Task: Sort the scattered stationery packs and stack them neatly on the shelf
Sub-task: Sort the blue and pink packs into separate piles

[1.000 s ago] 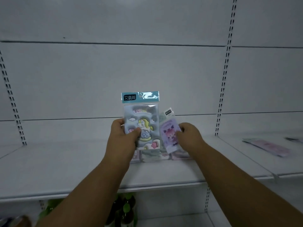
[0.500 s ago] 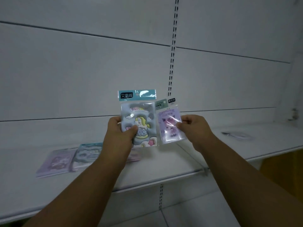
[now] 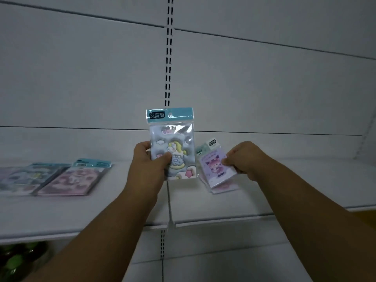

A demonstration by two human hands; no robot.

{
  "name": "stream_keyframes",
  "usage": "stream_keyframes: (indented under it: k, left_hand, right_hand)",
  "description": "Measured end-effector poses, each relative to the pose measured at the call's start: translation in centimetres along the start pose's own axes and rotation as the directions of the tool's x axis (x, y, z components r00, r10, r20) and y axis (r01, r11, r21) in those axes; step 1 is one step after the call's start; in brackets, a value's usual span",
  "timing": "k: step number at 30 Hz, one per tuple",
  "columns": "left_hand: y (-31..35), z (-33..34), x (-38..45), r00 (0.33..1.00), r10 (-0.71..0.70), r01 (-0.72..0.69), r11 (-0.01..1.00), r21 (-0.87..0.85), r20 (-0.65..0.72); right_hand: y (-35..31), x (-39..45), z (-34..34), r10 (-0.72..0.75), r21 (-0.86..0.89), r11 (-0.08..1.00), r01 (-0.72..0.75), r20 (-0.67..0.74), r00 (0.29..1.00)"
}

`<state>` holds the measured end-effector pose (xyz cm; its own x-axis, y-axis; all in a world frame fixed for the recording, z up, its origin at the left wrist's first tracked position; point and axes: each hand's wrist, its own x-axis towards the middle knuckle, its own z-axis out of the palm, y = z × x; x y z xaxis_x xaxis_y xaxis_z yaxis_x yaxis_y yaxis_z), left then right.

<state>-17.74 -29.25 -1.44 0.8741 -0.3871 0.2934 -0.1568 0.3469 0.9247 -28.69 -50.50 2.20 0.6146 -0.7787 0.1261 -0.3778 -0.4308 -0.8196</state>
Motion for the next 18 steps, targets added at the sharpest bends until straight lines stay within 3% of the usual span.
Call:
stream_keyframes:
  k: [2, 4, 9, 11, 14, 16, 18]
  left_hand:
    - [-0.2, 0.9, -0.5, 1.0, -0.003, 0.003, 1.0, 0.013, -0.029]
    - [-0.5, 1.5, -0.8, 0.999, -0.003, 0.005, 0.999, 0.037, -0.052]
    - [-0.6, 2.7, -1.0, 0.998, -0.008, 0.013, 0.997, 0.081, -0.057]
    - [-0.7, 2.9, -0.9, 0.998, -0.02, 0.023, 0.997, 0.073, -0.054]
    - [-1.0, 3.3, -0.5, 0.998, -0.045, 0.048, 0.997, 0.056, -0.049]
    - [-1.0, 4.0, -0.1, 0.997, -0.071, 0.073, 0.996, 0.057, -0.027]
    - [-1.0, 5.2, 0.3, 0.994, -0.108, 0.107, 0.993, 0.046, 0.014]
  right_hand:
    - [1.2, 0.6, 0.3, 0.024, -0.071, 0.997, -0.019, 0.069, 0.997]
    - [1.9, 1.0, 0.6, -0.015, -0.273, 0.961, 0.04, 0.093, 0.996]
    - [2.7, 0.9, 1.0, -0.115, -0.574, 0.809, 0.128, 0.059, 0.992]
    - [2.7, 0.6, 1.4, -0.234, -0.51, 0.832, 0.219, 0.035, 0.972]
    - [1.4, -0.8, 1.4, -0.361, -0.14, 0.922, 0.362, 0.03, 0.932]
    - [0.2, -2.5, 1.0, -0.337, 0.095, 0.94, 0.327, 0.126, 0.933]
    - [-0.3, -3.6, 0.3, -0.312, 0.197, 0.939, 0.281, 0.148, 0.939]
